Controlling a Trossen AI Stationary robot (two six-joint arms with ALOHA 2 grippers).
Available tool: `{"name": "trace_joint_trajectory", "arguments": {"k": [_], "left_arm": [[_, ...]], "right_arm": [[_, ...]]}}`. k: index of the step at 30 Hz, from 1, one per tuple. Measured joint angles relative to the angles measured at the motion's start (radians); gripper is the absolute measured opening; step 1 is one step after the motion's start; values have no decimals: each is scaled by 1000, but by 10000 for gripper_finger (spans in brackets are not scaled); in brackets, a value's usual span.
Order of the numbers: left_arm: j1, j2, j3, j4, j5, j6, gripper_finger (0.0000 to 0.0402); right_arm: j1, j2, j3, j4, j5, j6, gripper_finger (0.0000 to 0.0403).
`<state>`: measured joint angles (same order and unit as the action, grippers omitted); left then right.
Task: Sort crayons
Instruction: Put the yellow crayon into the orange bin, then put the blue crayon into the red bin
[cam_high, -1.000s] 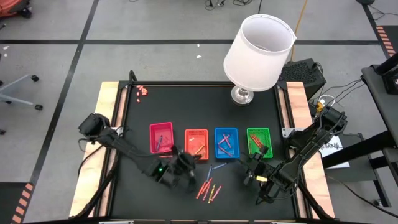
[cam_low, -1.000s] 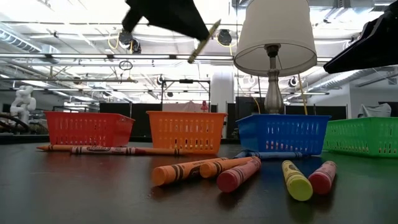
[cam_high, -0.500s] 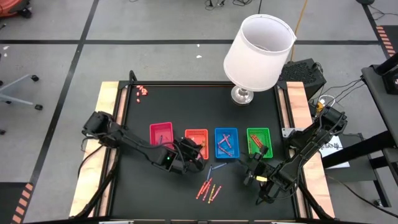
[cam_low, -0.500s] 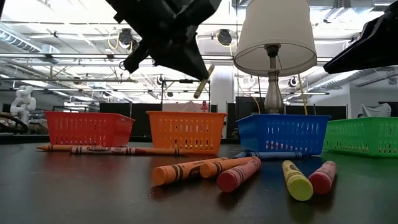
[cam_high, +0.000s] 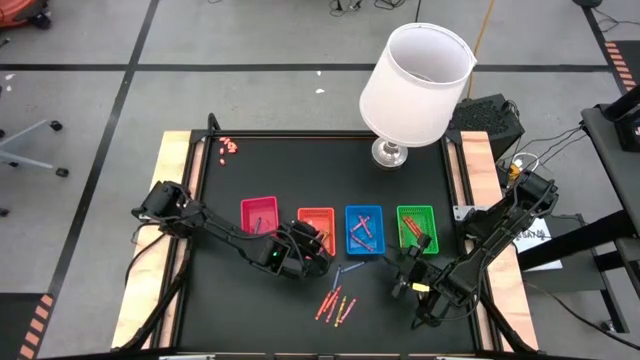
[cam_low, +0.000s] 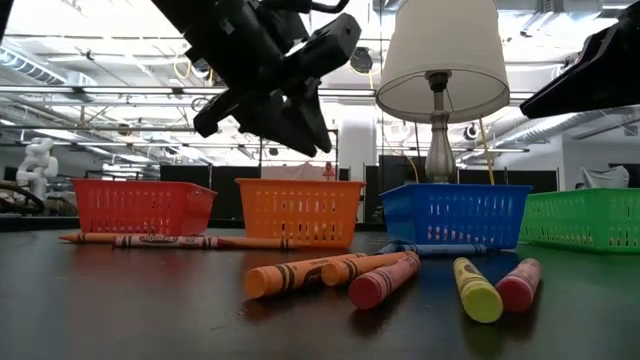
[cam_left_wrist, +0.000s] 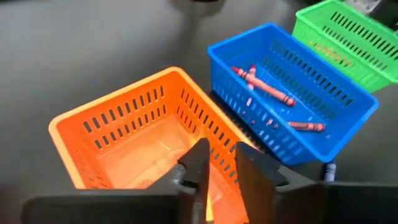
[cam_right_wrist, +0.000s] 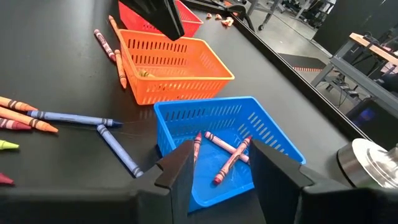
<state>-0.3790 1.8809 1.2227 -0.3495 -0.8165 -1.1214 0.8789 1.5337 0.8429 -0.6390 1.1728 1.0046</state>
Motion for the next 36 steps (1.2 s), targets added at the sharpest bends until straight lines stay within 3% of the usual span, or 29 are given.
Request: {"name": "trace_joint_trajectory", "arguments": {"k": [5, 9, 17, 28, 33, 36], "left_arm": [[-3, -13, 3, -2, 42, 1, 126], [-51, -29, 62, 1, 65, 75, 134], [-228, -32, 176, 7, -146, 303, 134], [-451, 56, 176, 11, -219, 369, 134], [-483, 102, 175, 23, -234, 335, 134], [-488, 108, 175, 23, -236, 351, 134]], "right_arm": [[0, 0, 0, 1, -4, 0, 141], [0, 0, 0, 15, -27, -25, 141], [0, 0, 0, 173, -36, -185, 141], [-55, 11, 0, 463, -341, -421, 141], [-125, 74, 0, 561, -499, -560, 141], [-164, 112, 0, 559, -524, -594, 141]]}}
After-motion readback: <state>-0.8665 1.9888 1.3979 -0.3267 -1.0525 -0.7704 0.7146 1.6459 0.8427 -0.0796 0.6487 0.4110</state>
